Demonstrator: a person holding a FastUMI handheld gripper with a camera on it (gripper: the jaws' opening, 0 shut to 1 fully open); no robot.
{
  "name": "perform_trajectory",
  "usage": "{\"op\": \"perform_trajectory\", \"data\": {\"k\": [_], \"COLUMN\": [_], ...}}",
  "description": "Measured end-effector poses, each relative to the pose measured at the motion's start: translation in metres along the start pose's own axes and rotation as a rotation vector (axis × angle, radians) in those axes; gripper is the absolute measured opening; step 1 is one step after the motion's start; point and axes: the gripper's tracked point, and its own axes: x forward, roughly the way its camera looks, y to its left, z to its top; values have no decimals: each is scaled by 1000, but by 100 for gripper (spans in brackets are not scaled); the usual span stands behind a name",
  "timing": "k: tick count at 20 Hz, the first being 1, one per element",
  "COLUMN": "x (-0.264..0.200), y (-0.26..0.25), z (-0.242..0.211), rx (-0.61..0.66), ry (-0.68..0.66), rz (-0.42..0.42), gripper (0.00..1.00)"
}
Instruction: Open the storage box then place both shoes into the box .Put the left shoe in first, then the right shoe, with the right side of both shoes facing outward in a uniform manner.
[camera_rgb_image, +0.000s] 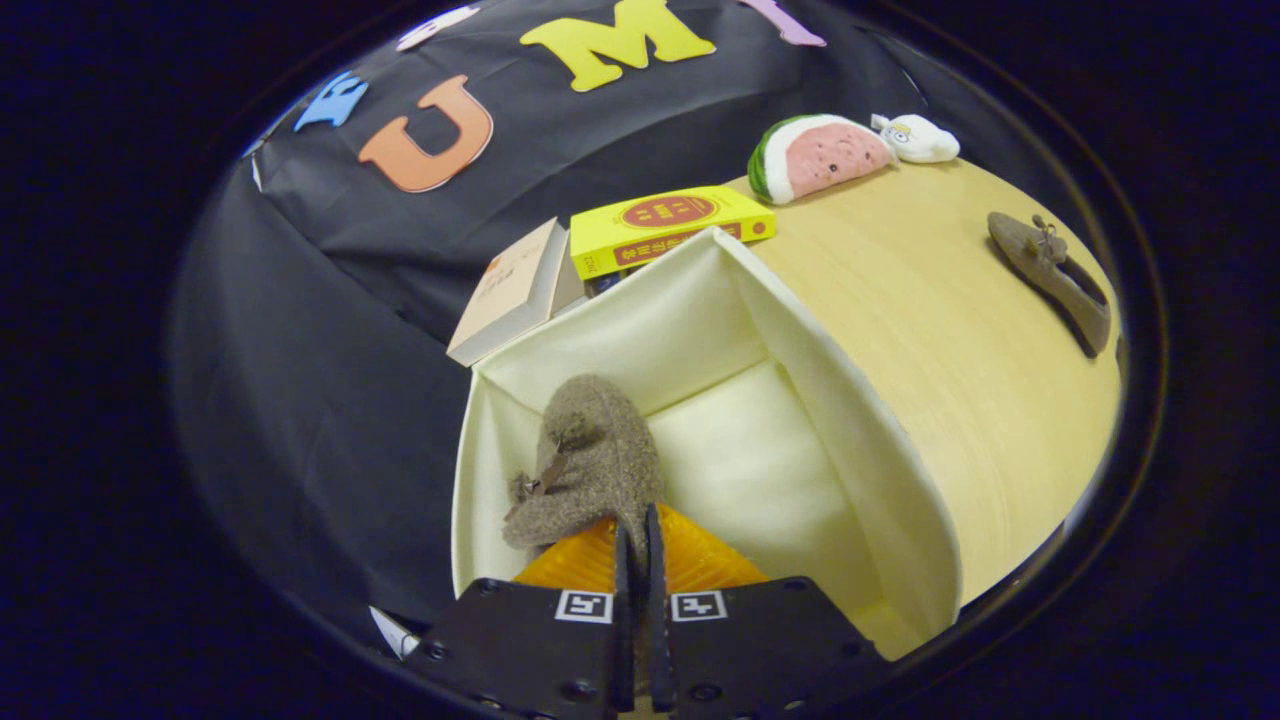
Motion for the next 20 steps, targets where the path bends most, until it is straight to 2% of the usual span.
{"op": "perform_trajectory", "data": {"k": [3, 7, 8, 9, 12, 15, 17, 20], "x": [0, -16, -25, -36, -67, -109, -138, -180], "y": [9, 19, 21, 21, 10, 0, -17, -59], "z": [-9, -3, 1, 7, 31, 56, 80, 105], "rx": [16, -89, -130, -188, -390, -514, -598, -655], "ry": [42, 30, 12, -17, -154, -292, -393, -472], "rz": [51, 89, 105, 118, 128, 146, 126, 112], "gripper": [26, 52, 59, 77, 93, 95, 95, 96]}}
